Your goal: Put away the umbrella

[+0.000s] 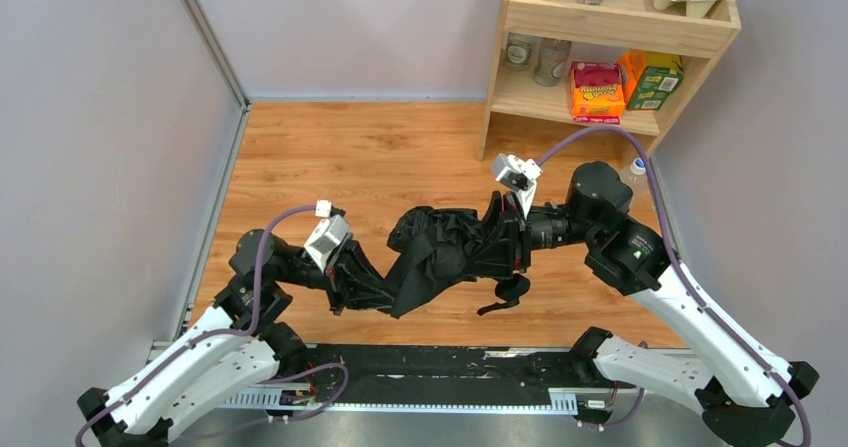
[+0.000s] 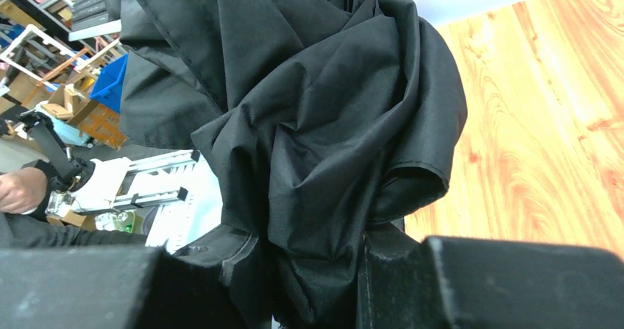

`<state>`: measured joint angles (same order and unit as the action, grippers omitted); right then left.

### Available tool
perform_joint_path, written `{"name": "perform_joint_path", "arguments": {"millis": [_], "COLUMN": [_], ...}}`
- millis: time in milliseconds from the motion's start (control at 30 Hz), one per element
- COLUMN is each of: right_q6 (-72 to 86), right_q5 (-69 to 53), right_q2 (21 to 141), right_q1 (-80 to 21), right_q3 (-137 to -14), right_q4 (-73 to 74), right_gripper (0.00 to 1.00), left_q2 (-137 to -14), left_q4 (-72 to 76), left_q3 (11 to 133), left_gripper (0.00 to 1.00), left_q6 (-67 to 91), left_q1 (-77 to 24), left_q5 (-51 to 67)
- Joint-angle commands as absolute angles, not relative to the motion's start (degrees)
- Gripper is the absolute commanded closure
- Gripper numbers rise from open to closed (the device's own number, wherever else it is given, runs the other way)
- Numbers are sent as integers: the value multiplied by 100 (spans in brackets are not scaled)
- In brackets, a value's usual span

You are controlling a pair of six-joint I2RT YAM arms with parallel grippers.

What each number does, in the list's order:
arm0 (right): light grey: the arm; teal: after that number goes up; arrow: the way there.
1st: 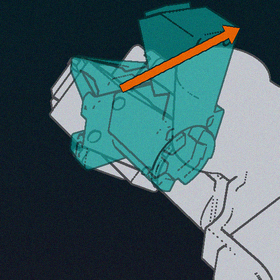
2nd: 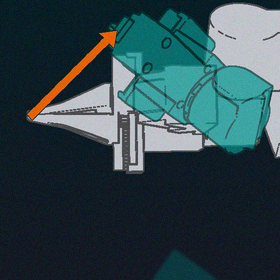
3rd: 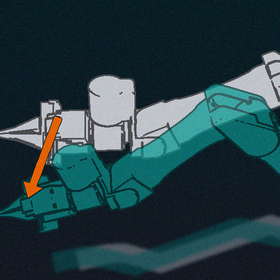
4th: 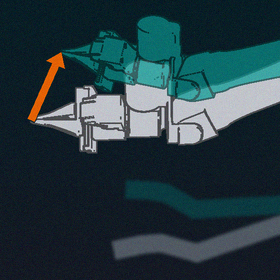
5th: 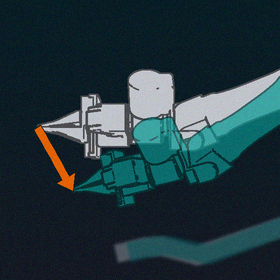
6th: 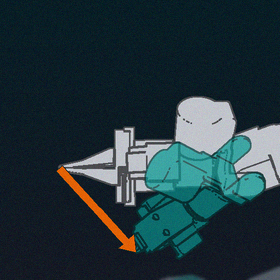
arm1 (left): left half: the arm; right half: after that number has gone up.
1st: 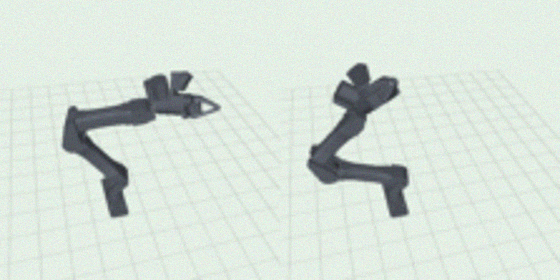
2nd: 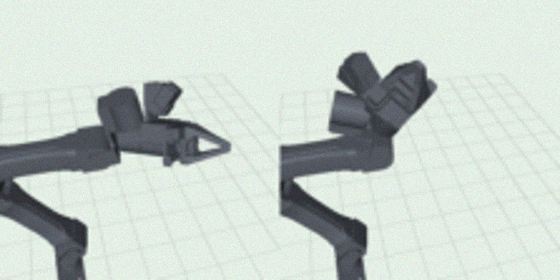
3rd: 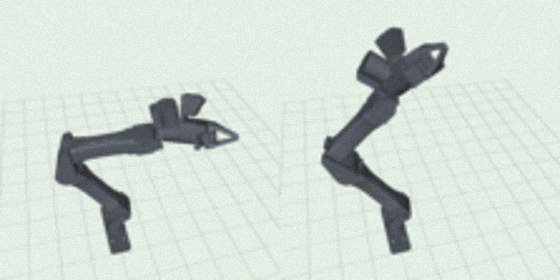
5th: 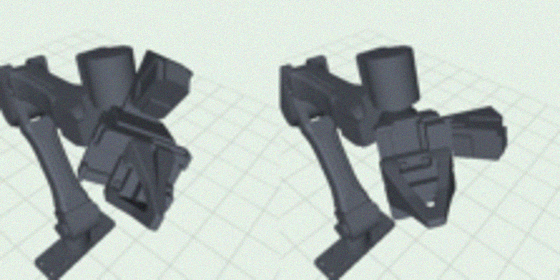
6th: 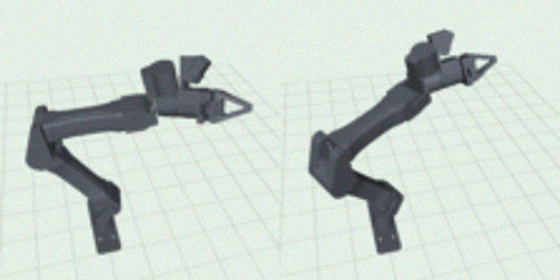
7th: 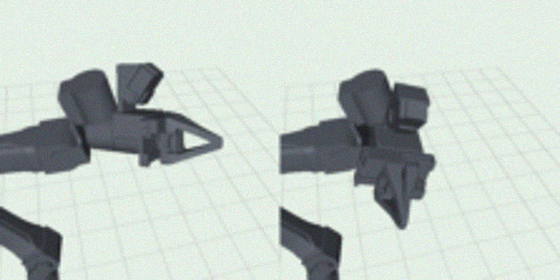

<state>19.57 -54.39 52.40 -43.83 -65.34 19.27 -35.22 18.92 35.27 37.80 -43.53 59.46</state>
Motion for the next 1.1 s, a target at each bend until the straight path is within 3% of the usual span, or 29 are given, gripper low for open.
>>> {"name": "perform_joint_path", "arguments": {"millis": [0,133,300,500,633,700,833,1067], "right_q6": [1232,582,-130,139,448,544,940,1072], "right_q5": [-5125,-4607,-2983,-145,553,406,-1130,-3863], "right_q2": [5089,5132,5387,6133,6766,7048,7110,7145], "right_q1": [-4368,-4368,-4464,-5088,-5124,-5019,-4370,-3438], "right_q3": [-7004,-7031,-7119,-7268,-7391,-7523,-7059,-6206], "right_q4": [2704,3557,4297,3781,3192,3085,2278,1205], "right_gripper": [100,100,100,100,100,100,100,100], "left_q2": [-3024,-2962,-3251,-4024,-4403,-4421,-4535,-5403], "left_q4": [-468,-1667,-1960,-1145,-861,-905,-512,-176], "left_q3": [4033,4578,5105,5186,4888,4633,3790,2963], "left_gripper": [100,100,100,100,100,100,100,100], "left_q6": [2480,1846,1757,2275,2277,2224,2364,2645], "left_q1": [-4368,-4368,-4368,-4368,-4500,-4500,-4500,-4500], "left_q5": [5485,5186,5281,5633,5599,5311,4808,2456]}}
